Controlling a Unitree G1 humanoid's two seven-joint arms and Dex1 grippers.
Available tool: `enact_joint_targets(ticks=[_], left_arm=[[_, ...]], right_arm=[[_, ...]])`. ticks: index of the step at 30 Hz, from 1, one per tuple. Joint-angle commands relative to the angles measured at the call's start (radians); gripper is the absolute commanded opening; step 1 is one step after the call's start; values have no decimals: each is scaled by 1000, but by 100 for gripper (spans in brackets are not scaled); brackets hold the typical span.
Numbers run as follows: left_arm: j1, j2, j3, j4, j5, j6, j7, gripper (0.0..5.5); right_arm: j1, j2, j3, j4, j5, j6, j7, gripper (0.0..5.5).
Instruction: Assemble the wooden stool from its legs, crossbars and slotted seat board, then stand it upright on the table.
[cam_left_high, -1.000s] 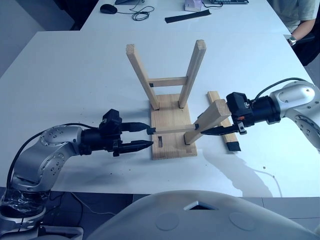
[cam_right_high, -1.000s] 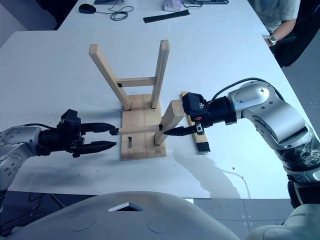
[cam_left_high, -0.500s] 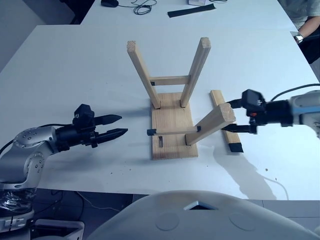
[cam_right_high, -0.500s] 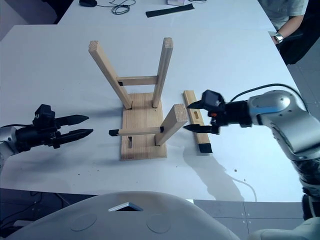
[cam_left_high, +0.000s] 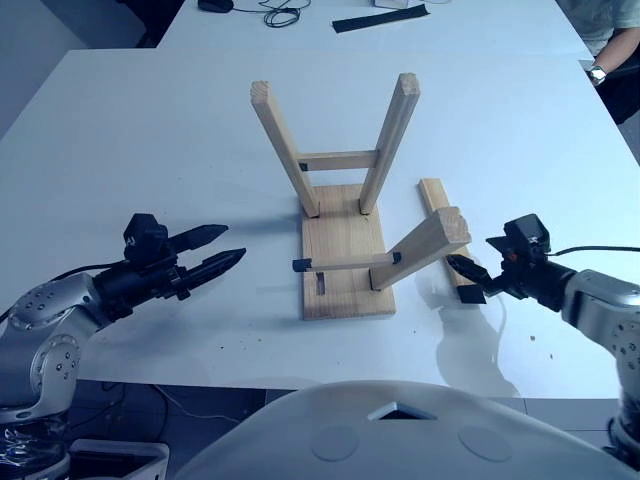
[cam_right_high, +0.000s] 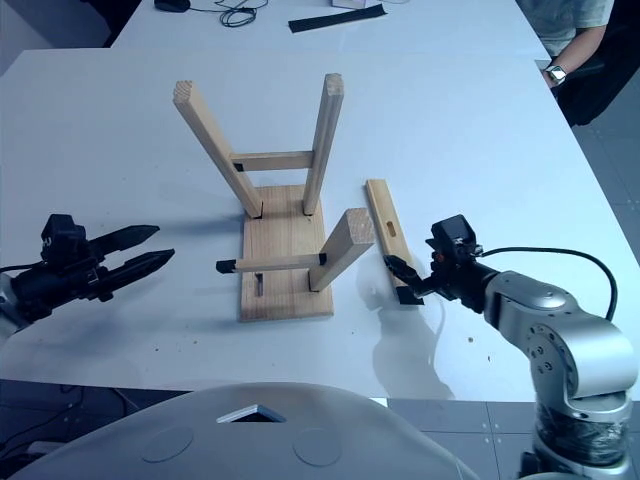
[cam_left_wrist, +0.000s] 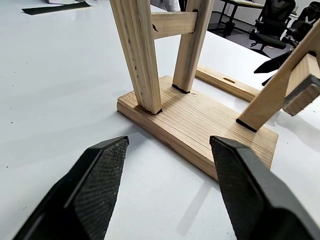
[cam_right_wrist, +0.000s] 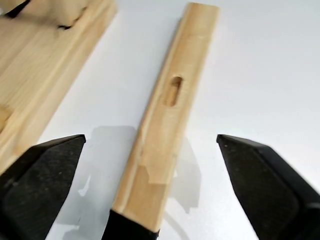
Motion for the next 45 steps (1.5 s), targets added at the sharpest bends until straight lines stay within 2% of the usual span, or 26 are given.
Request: enact_joint_targets(ticks=[1,6,15,24,31,37,41,45], left_arm=[[-24,8,-17,-15,1,18,12,301],[-56,22,-23,-10,-6,32,2,301],[-86,24,-2,11,-15,46,6,301],[-70,5,-13,7,0,36,9,301],[-68,-3,-17,11,12,28,11,301],[-86,0,-32,25,27,22,11,301],[-100,2,-43,31,35,18,7,301],[-114,11,-48,35,34,21,-1,301]], right_arm=[[30,56,41,32,-85,-1,-112,482],[112,82,116,60,-144,-58,-151,482],[162,10,185,115,-254,-210,-147,363],[119,-46,180,151,-294,-304,-104,232],[98,-94,171,199,-339,-356,-83,227],[40,-5,132,159,-227,-302,-40,221],[27,51,135,137,-166,-236,-33,165],[19,138,65,118,-48,-72,-22,107]])
